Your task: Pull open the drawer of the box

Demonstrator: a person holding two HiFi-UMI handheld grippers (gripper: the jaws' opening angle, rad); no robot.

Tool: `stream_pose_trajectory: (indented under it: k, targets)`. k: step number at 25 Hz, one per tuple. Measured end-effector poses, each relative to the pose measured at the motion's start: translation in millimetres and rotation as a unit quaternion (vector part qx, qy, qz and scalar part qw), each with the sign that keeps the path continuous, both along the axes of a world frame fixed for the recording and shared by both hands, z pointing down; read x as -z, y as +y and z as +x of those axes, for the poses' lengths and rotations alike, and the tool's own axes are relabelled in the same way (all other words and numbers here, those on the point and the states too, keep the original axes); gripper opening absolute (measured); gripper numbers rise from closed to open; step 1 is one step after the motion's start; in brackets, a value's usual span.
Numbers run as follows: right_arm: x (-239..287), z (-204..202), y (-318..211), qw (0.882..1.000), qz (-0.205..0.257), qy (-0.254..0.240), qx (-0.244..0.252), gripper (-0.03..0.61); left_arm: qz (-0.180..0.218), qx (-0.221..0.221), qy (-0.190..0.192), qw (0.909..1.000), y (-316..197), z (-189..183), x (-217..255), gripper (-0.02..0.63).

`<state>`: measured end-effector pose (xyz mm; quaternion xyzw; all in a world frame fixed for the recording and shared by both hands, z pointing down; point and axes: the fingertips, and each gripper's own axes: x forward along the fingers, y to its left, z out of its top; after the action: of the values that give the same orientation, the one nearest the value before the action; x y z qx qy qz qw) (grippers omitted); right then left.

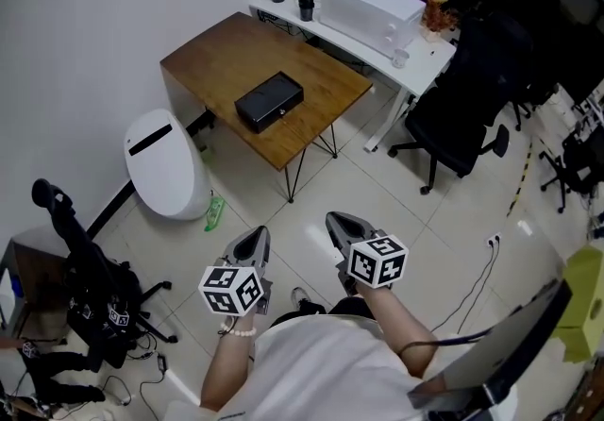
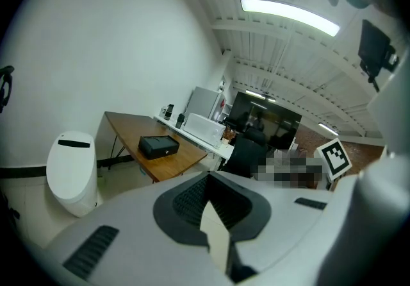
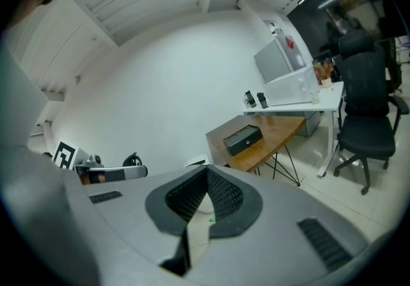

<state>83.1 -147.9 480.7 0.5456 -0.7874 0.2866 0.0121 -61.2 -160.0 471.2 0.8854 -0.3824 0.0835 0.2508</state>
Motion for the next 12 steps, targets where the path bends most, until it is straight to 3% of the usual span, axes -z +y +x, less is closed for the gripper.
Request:
stream_pose_trajectory:
  k: [12]
  targets:
    - [-9.5, -8.6, -56.2, 1.000, 0.002, 0.015, -0.005, -0.012, -0.010, -0.007, 0.005, 0.9999, -50.3, -6.1, -11.8, 0.000]
